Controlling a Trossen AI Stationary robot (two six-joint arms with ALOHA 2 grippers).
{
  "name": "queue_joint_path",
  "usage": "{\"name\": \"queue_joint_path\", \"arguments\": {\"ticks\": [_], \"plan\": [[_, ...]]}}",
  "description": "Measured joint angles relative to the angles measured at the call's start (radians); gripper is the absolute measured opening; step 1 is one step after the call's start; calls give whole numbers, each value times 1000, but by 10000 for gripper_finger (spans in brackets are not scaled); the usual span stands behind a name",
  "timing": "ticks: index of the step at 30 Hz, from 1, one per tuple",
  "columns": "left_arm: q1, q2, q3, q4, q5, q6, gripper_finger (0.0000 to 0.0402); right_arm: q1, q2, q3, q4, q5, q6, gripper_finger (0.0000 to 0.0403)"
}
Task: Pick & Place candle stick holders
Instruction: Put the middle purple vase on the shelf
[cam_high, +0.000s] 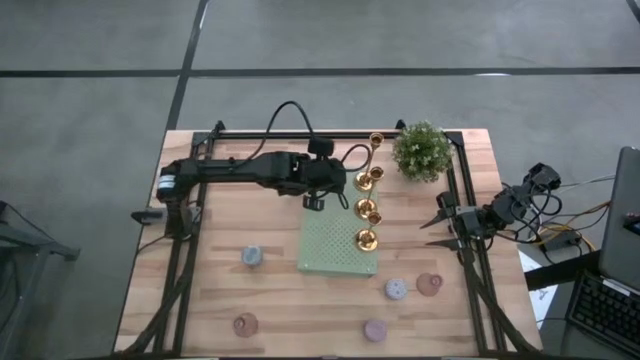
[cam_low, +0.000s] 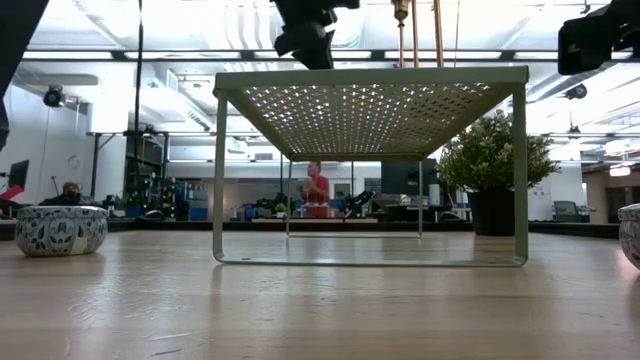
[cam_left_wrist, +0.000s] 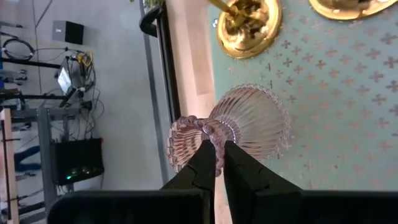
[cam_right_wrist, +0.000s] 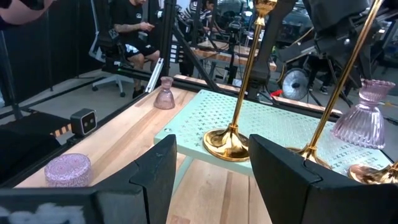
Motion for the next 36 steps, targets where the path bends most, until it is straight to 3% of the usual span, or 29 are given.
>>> {"name": "queue_joint_path", "arguments": {"ticks": [9,36], "plan": [[6,-1,1,56,60,10,19,0,0,0,0,0,0,194],[9,30,-3,74,54,-7,34,0,0,0,0,0,0,194]]}}
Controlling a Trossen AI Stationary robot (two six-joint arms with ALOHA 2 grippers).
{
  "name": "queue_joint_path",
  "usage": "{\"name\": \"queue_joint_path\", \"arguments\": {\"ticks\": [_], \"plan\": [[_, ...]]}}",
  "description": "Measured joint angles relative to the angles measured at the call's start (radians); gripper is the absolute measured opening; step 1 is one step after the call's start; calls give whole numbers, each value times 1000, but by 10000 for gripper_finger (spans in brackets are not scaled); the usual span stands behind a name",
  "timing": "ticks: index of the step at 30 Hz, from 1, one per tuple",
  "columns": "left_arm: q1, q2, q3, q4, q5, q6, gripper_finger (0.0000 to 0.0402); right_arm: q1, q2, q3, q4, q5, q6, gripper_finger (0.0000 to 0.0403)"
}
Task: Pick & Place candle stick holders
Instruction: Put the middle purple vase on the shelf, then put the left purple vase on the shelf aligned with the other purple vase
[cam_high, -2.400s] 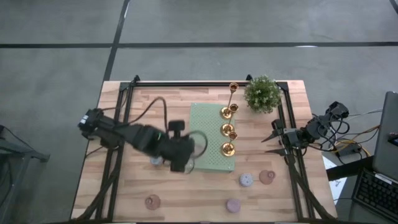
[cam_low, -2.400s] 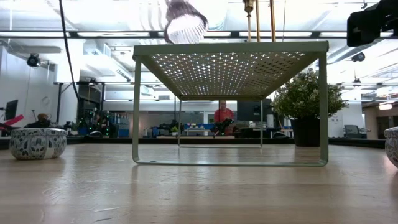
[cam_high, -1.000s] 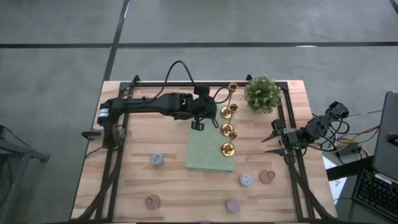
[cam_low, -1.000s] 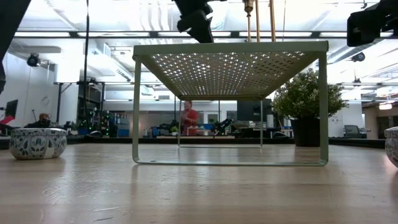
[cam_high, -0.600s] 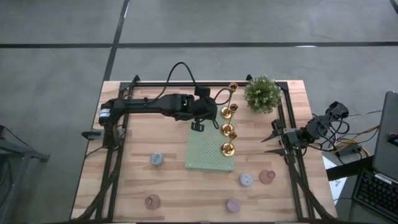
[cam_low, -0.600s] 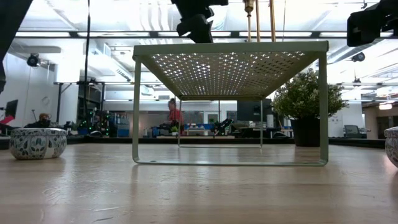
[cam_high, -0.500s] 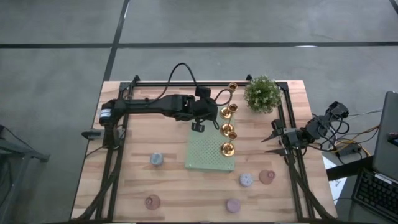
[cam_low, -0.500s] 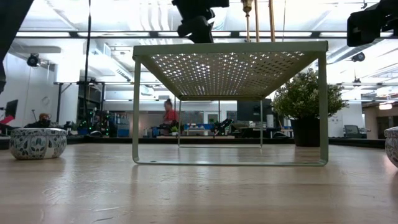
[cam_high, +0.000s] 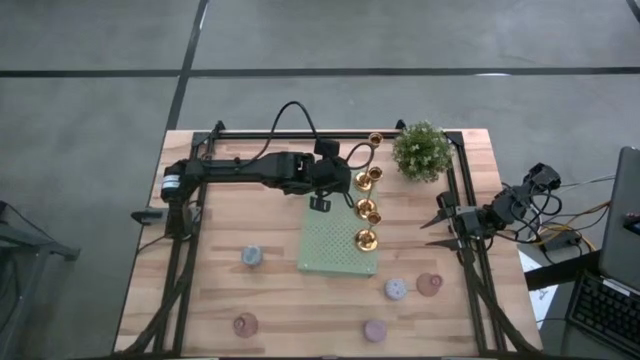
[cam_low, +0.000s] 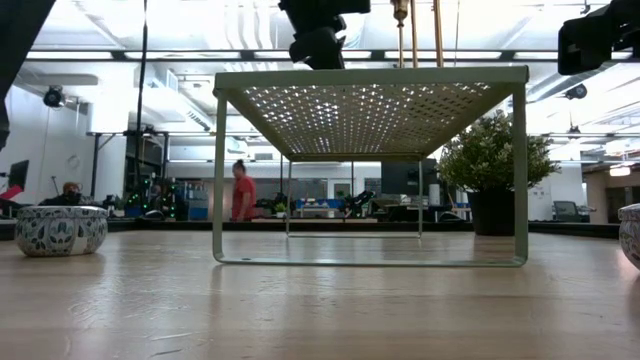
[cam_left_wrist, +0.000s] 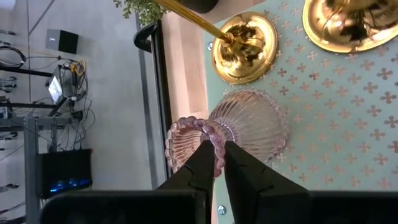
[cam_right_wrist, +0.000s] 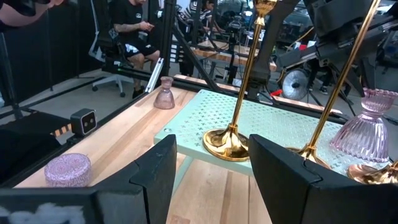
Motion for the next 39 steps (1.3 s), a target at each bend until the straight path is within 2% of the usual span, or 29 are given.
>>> {"name": "queue_joint_path", "arguments": {"ticks": [10,28,35,39], "plan": [[0,1,-1,18,6,-65,38,0,0,0,0,0,0,194],[0,1,-1,70,4,-70,44,0,0,0,0,0,0,194],[-3,-9,-1,67,-19,-82,44,0,0,0,0,0,0,194],[-10,-37,3,8,-24,-96,44,0,0,0,0,0,0,194]]}}
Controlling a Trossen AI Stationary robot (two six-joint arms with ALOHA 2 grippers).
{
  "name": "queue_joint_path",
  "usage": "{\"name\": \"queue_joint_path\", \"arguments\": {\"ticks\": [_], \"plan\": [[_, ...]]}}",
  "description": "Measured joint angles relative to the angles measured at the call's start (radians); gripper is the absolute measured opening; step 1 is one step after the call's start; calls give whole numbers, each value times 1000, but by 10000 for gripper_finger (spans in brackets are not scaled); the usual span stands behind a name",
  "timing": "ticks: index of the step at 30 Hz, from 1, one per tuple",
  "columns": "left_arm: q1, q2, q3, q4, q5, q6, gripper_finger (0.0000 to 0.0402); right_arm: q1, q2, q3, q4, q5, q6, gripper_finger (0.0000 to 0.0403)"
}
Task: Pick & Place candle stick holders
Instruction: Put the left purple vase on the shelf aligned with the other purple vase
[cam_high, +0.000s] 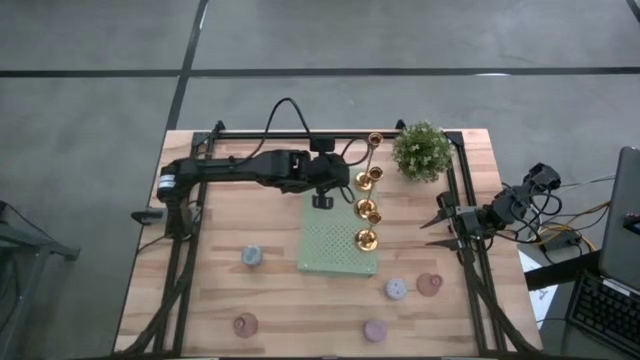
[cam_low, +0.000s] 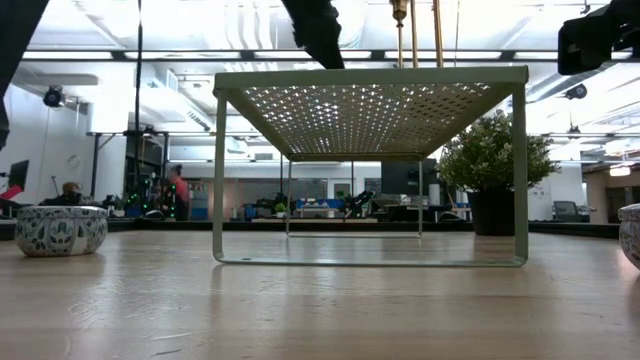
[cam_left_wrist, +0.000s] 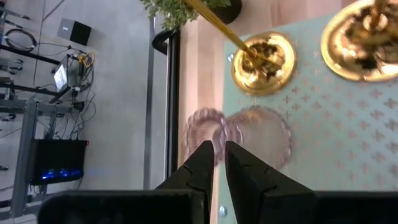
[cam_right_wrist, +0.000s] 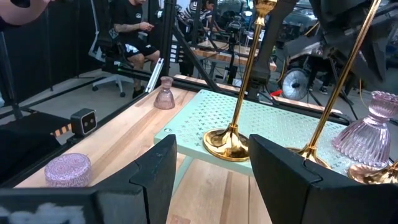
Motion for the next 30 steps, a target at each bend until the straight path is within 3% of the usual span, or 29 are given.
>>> {"name": "queue_joint_path", "arguments": {"ticks": [4,8,14,19,26,30], "plan": [[-15,-23,0,-10,0,-30,44,0,0,0,0,0,0,194],[-41,-48,5,-41,1,-152,44,0,0,0,0,0,0,194],[-112,-103,3,-233,41,-302,44,0,0,0,0,0,0,194],[-211,-125,-1,-422,45,-523,48,0,1,0,0,0,0,194],[-415,-123,-3,-657,52,-890,123,0,1,0,0,0,0,194],[-554,-123,-4,-643,217,-1111,177,0,1,0,0,0,0,194]]}}
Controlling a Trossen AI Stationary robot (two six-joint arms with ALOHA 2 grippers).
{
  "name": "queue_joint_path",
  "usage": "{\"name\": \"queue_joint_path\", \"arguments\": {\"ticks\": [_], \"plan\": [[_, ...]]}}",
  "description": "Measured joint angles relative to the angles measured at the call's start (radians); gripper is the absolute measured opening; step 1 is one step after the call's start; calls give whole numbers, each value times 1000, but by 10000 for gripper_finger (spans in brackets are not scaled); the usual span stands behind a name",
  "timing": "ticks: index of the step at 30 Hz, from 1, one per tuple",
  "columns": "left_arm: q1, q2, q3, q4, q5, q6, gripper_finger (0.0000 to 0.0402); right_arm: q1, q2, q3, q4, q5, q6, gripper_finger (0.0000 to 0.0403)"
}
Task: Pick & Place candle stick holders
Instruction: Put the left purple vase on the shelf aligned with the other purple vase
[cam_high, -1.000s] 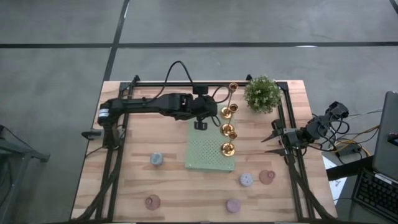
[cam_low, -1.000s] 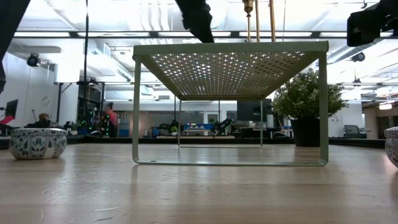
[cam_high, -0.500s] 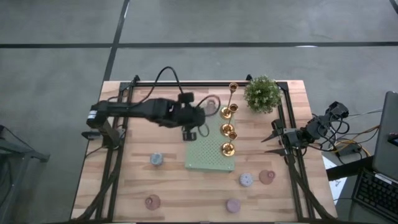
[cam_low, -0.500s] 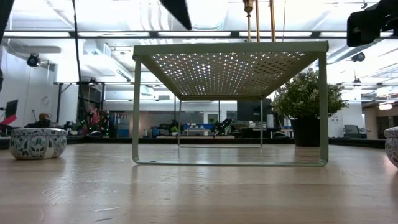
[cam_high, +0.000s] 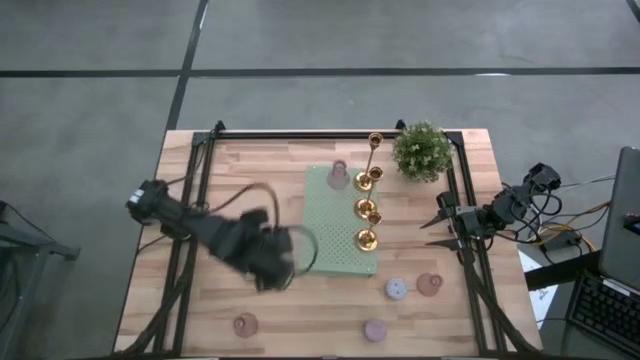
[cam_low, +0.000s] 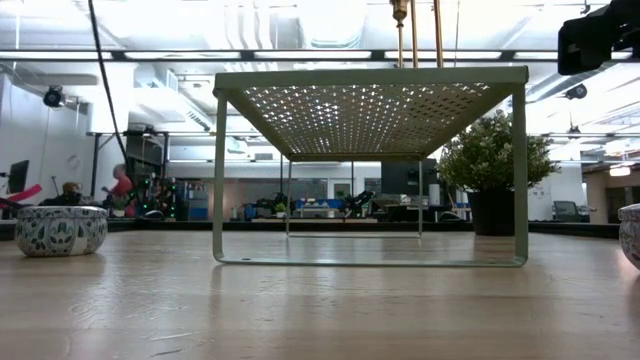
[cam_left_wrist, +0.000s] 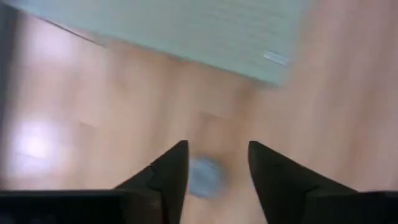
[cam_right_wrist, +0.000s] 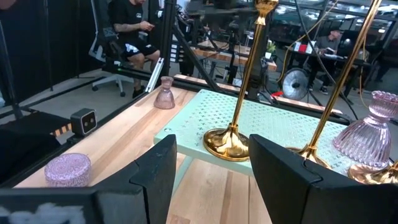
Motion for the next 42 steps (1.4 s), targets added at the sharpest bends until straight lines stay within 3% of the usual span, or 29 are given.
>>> {"name": "queue_joint_path", "arguments": {"ticks": [6,11,14,26,42], "plan": [[-221,2,-48,123,22,-213,201,0,0,0,0,0,0,194],[-333,16,-104,150,0,-433,193,0,0,0,0,0,0,194],[-373,29,-152,194,46,-531,187,0,0,0,0,0,0,194],[-399,116,-250,316,249,-698,178,0,0,0,0,0,0,194],[-414,129,-371,464,269,-766,178,0,0,0,0,0,0,194]]}}
